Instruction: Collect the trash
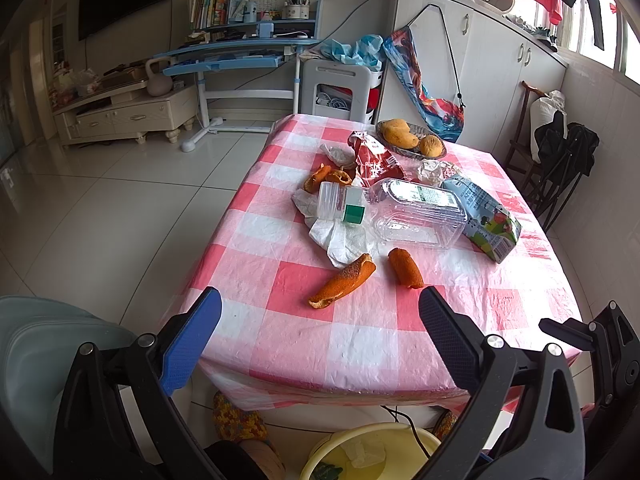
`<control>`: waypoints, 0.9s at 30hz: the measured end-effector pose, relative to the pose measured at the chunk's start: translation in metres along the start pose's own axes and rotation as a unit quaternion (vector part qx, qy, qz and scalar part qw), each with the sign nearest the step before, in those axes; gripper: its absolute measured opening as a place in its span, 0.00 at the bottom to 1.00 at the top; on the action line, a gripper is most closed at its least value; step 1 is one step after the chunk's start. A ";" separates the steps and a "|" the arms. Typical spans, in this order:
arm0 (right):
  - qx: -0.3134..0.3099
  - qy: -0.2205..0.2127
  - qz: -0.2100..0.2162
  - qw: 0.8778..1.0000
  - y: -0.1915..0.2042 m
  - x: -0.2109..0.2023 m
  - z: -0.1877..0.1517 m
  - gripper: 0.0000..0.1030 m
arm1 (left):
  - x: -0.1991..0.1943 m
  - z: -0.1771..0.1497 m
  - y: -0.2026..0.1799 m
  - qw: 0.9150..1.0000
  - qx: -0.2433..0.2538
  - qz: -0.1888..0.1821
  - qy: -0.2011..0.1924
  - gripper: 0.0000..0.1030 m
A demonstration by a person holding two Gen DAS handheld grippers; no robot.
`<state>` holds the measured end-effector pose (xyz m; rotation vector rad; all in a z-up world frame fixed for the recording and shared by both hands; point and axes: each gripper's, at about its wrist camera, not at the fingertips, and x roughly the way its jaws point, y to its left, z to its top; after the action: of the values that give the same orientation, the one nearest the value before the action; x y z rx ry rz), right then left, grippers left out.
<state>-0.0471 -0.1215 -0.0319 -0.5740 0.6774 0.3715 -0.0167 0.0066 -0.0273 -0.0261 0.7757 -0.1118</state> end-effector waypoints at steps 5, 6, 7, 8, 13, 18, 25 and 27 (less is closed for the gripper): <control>0.000 0.000 0.000 1.000 0.000 0.000 0.000 0.92 | 0.000 0.000 0.000 1.000 0.000 0.000 0.000 0.93; -0.001 0.000 0.000 1.000 0.000 0.000 0.000 0.92 | 0.000 0.000 0.000 1.000 0.000 0.000 0.000 0.93; 0.000 0.000 0.000 1.000 0.000 0.000 0.000 0.92 | 0.000 0.000 0.000 1.000 0.000 0.000 0.000 0.93; -0.001 0.000 -0.001 1.000 0.000 0.000 0.000 0.92 | 0.000 0.000 0.000 1.000 0.000 0.000 0.000 0.93; -0.003 -0.001 0.000 1.000 0.001 0.000 0.000 0.92 | 0.000 0.000 0.000 1.000 0.000 0.000 0.000 0.93; -0.003 -0.001 0.000 1.000 0.002 0.001 0.001 0.92 | 0.000 0.000 0.001 1.000 0.000 0.000 0.000 0.93; -0.003 0.000 0.000 1.000 0.002 0.001 0.001 0.92 | 0.000 0.000 0.001 1.000 0.000 0.000 0.000 0.93; -0.002 -0.001 0.000 1.000 0.002 0.001 0.001 0.92 | 0.000 0.000 0.001 1.000 0.000 -0.001 0.000 0.93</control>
<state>-0.0473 -0.1197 -0.0327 -0.5784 0.6750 0.3728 -0.0167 0.0074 -0.0276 -0.0271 0.7750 -0.1125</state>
